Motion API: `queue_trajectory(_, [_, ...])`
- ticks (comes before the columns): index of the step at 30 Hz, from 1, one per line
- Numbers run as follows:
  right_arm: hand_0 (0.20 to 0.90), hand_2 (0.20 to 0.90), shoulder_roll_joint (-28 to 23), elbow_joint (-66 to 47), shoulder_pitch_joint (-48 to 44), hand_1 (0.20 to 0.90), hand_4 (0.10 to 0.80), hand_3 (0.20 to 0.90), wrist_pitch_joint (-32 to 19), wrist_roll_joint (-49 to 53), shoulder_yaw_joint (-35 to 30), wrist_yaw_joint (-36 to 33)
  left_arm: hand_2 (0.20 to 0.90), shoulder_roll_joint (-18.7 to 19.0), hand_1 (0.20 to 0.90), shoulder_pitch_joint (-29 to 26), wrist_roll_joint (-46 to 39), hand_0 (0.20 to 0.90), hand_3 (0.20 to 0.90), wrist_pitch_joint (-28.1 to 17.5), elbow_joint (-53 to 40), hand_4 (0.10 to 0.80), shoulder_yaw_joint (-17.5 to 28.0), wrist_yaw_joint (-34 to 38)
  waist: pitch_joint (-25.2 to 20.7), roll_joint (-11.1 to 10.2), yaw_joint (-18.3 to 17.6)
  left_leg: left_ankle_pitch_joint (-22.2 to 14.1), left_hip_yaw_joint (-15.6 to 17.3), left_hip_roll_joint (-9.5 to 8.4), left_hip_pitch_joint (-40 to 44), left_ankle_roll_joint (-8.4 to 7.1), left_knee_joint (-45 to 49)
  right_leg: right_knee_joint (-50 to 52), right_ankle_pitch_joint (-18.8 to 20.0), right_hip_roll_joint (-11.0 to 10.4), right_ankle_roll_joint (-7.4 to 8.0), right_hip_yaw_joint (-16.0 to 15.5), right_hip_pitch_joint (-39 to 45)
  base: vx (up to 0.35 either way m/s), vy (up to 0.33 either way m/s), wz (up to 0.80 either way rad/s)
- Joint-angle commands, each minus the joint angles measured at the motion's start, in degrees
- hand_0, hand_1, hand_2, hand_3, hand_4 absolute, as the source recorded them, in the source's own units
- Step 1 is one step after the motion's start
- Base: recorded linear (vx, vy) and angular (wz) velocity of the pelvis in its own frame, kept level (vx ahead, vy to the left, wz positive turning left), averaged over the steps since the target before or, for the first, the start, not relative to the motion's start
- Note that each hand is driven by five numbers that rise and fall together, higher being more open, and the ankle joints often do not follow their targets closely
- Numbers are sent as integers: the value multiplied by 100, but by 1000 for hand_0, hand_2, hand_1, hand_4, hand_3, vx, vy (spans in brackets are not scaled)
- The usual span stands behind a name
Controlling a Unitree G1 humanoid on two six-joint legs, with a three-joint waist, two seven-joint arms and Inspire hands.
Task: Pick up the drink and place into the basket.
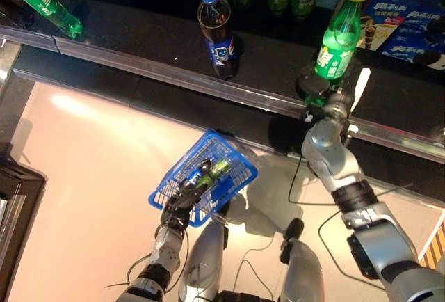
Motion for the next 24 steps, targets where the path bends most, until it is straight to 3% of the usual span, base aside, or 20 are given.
queue_trajectory(1, [300, 300, -192, -1786, -258, 300, 100, 200, -562, -669, -297, 881, 300, 432, 300, 960, -251, 300, 200, -631, -1432, 100, 200, -795, -565, -11, 26, -66, 15, 228, 446, 47, -21, 326, -95, 7, -516, -98, 208, 0, 0, 0])
queue_trajectory(8, [300, 300, -100, -2418, 257, 300, 100, 200, -398, -401, -108, 1644, 300, 521, 300, 1185, -224, 300, 200, -532, -2554, 100, 405, -815, -880, 43, 26, 7, -15, 248, 805, -11, -242, 269, -206, 60, -579, -191, 551, 24, 4, 5])
queue_trajectory(13, [300, 300, 96, -2753, 681, 300, 100, 200, -244, -94, 197, 2130, 300, 609, 300, 1468, -41, 300, 200, -303, -3901, 100, 386, -1023, -1088, 68, 162, 16, -162, 222, 985, -45, -221, 286, -287, 77, -641, -333, 840, 35, -17, 17])
queue_trajectory(21, [300, 300, 353, -2920, 1205, 300, 100, 200, -93, 257, 938, 2393, 300, 985, 300, 1675, 180, 300, 200, 237, -5674, 100, 220, -973, -1343, -18, 481, 19, -426, 183, 1117, -60, -189, 175, -285, 82, -615, -615, 1215, 54, -31, 23])
queue_trajectory(24, [300, 300, 384, -2922, 1252, 300, 100, 200, -88, 310, 1098, 2355, 300, 1048, 300, 1693, 118, 300, 200, 339, -5923, 100, 229, -1050, -1378, -41, 560, 20, -496, 164, 1108, -61, -186, 134, -272, 79, -596, -674, 1263, 22, -22, 15])
